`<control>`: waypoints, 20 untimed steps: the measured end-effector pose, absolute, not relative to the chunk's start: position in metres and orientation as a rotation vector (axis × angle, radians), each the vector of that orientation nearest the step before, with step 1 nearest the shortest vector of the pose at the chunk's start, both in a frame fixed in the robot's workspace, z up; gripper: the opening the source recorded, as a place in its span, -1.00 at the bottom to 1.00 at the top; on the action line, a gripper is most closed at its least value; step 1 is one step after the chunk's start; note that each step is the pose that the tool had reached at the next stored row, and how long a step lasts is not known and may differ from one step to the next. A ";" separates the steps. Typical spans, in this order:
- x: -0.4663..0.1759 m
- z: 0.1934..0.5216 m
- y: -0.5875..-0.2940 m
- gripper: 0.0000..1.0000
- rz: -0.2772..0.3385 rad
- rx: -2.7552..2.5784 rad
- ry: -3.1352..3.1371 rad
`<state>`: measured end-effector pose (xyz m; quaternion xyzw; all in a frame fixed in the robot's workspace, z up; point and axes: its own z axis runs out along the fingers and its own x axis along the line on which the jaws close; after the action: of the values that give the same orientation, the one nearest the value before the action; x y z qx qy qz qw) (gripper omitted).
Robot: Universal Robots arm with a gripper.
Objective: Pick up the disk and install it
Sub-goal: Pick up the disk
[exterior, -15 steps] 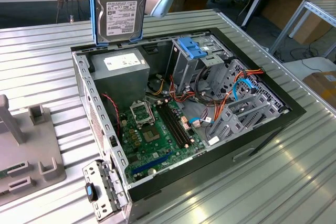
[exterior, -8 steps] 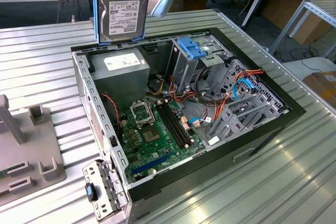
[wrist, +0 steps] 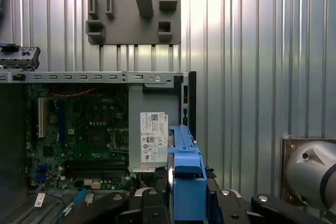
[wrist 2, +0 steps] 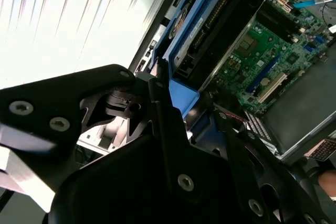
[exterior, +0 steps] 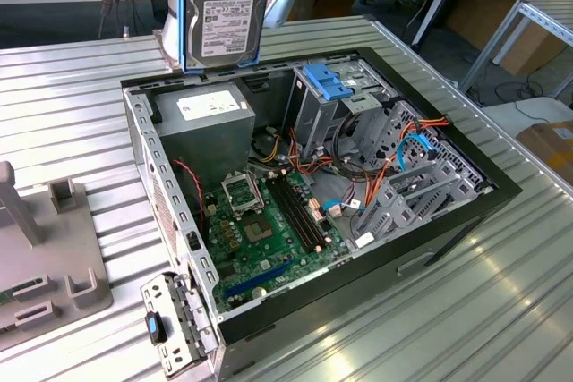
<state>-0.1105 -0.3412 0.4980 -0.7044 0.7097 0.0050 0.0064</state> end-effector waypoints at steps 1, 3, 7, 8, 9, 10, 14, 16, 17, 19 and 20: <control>-0.109 0.498 -0.344 -0.26 0.016 -2.204 2.221; -0.108 0.498 -0.349 -0.26 0.016 -2.204 2.220; -0.108 0.498 -0.362 -0.26 0.016 -2.204 2.220; -0.108 0.498 -0.366 -0.26 0.016 -2.204 2.220; -0.108 0.498 -0.372 -0.26 0.016 -2.204 2.221; -0.108 0.498 -0.377 -0.26 0.016 -2.204 2.221; -0.107 0.498 -0.392 -0.26 0.016 -2.204 2.221; -0.107 0.498 -0.399 -0.26 0.016 -2.204 2.221; -0.106 0.498 -0.405 -0.26 0.015 -2.204 2.221; -0.106 0.498 -0.410 -0.26 0.013 -2.205 2.222; -0.106 0.498 -0.410 -0.26 0.013 -2.205 2.222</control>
<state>-0.1059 -0.4101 0.4979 -0.7045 0.7097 0.0042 0.0056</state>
